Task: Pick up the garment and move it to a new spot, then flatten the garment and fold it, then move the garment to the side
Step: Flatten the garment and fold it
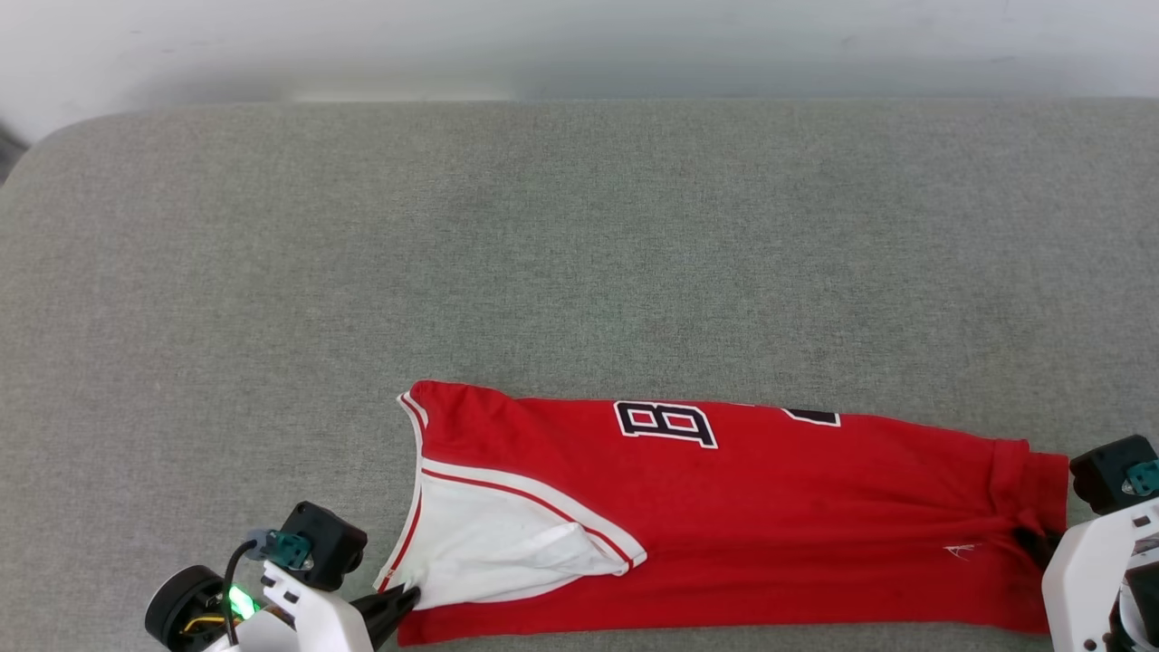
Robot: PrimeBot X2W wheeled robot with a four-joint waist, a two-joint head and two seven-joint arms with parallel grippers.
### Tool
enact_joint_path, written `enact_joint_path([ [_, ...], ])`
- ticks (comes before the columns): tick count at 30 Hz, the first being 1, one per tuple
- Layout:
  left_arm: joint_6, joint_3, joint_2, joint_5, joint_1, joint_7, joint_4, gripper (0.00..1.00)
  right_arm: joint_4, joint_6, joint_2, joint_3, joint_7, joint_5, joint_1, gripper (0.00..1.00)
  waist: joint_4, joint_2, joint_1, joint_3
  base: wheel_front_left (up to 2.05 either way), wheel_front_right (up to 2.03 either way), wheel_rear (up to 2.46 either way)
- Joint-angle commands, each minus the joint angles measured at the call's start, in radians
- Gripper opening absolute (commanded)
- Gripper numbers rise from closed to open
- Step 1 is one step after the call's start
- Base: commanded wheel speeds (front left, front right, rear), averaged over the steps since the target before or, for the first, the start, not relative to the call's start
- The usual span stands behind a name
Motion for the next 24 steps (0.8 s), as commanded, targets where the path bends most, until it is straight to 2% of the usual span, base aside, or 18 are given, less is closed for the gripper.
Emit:
enact_joint_path([
  [1,-0.007,-0.004,-0.014,0.006,-0.012,-0.009,0.017,0.00,0.014,-0.001,0.000,0.009,-0.018,0.005,-0.003,0.48,0.001,0.0000,0.0001,-0.002,0.00,0.00,0.00],
  [2,-0.010,-0.008,-0.017,0.008,-0.013,-0.011,0.025,0.37,0.019,-0.001,0.001,0.017,-0.028,0.007,-0.006,1.00,0.001,0.0000,0.0001,-0.005,0.00,0.00,0.00],
  [3,-0.007,-0.010,-0.021,0.007,-0.011,-0.012,0.036,0.86,0.023,-0.001,0.001,0.025,-0.035,0.013,-0.008,1.00,0.000,0.0000,0.0001,-0.009,0.00,0.00,0.00],
  [4,-0.005,-0.012,-0.027,0.003,-0.007,-0.012,0.046,1.00,0.027,-0.001,0.001,0.032,-0.038,0.019,-0.009,1.00,-0.001,0.0000,0.0001,-0.014,0.00,0.00,0.00],
  [8,0.007,0.005,-0.044,0.004,-0.002,-0.051,0.064,1.00,0.018,-0.001,-0.008,0.039,-0.055,0.040,-0.016,1.00,-0.006,0.0000,0.0001,-0.042,0.00,0.00,0.00],
  [14,0.032,0.049,-0.061,0.009,0.005,-0.144,0.050,1.00,-0.045,-0.001,0.021,-0.006,-0.057,0.098,-0.026,1.00,-0.019,0.0000,0.0001,-0.076,0.00,0.00,0.00],
  [17,0.060,0.096,-0.086,0.021,0.002,-0.245,0.034,1.00,-0.083,-0.001,0.038,-0.053,-0.057,0.098,-0.022,1.00,-0.023,0.0000,0.0001,-0.087,0.00,0.00,0.00],
  [21,0.111,0.169,-0.124,0.052,0.020,-0.414,0.042,1.00,-0.112,-0.001,0.099,-0.135,-0.037,0.096,0.000,1.00,-0.026,0.0000,0.0001,-0.094,0.00,0.00,0.00],
  [24,0.151,0.214,-0.147,0.085,0.036,-0.537,0.060,1.00,-0.118,-0.001,0.152,-0.195,-0.019,0.054,0.025,1.00,-0.026,0.0000,0.0001,-0.096,0.00,0.00,0.00],
])
